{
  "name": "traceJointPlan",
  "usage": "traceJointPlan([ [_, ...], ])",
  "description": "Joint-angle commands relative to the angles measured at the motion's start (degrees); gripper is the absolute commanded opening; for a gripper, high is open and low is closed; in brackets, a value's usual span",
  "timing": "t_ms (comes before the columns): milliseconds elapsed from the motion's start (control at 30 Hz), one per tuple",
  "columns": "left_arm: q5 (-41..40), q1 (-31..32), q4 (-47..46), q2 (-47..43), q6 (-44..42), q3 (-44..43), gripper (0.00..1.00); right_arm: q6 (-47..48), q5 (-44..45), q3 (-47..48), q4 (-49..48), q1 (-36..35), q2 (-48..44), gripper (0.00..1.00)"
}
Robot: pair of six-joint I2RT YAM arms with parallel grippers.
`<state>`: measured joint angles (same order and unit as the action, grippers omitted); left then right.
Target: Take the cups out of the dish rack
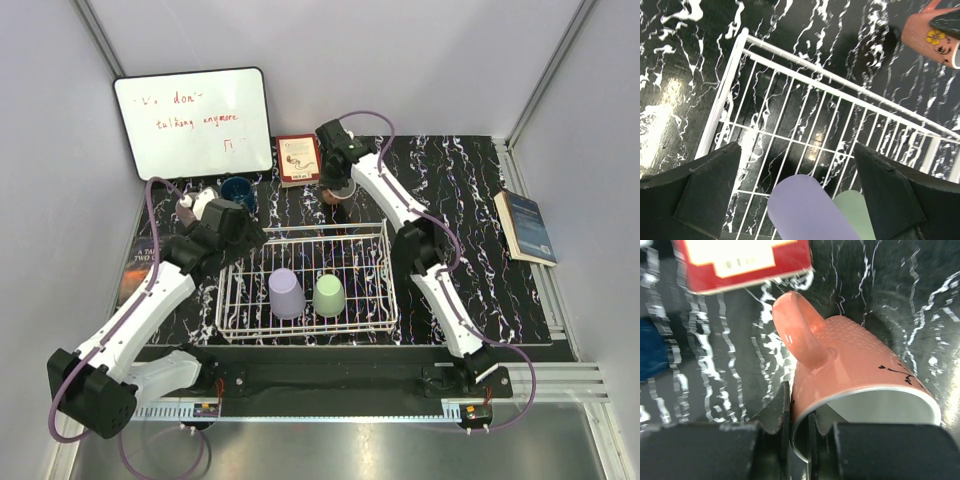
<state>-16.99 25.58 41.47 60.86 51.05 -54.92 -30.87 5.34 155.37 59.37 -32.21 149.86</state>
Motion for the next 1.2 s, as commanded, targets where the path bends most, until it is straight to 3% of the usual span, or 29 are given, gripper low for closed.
traceJointPlan([
  [0,1.43,0.17,-0.69,1.28,0.9,0.69,0.99,0.73,-1.3,2.92,-3.83,-0.31,0.69,0.0],
  [567,2.14,0.17,-0.69,4.36,0.28,0.51,0.98,4.42,6.86,-3.75,-3.39,-0.58,-1.41,0.0],
  [733,1.7,0.17,-0.6,4.0,-0.25,0.25,0.98,6.61,12.05,-3.67,2.31,-1.02,-4.39,0.0],
  [900,2.58,0.17,-0.69,4.44,-0.25,-0.54,0.98,6.7,9.78,-8.94,3.55,-1.1,-8.88,0.0],
  [1167,3.46,0.34,-0.6,4.18,-0.25,-0.98,0.98,7.32,4.06,-2.97,10.84,-3.12,-8.45,0.0],
])
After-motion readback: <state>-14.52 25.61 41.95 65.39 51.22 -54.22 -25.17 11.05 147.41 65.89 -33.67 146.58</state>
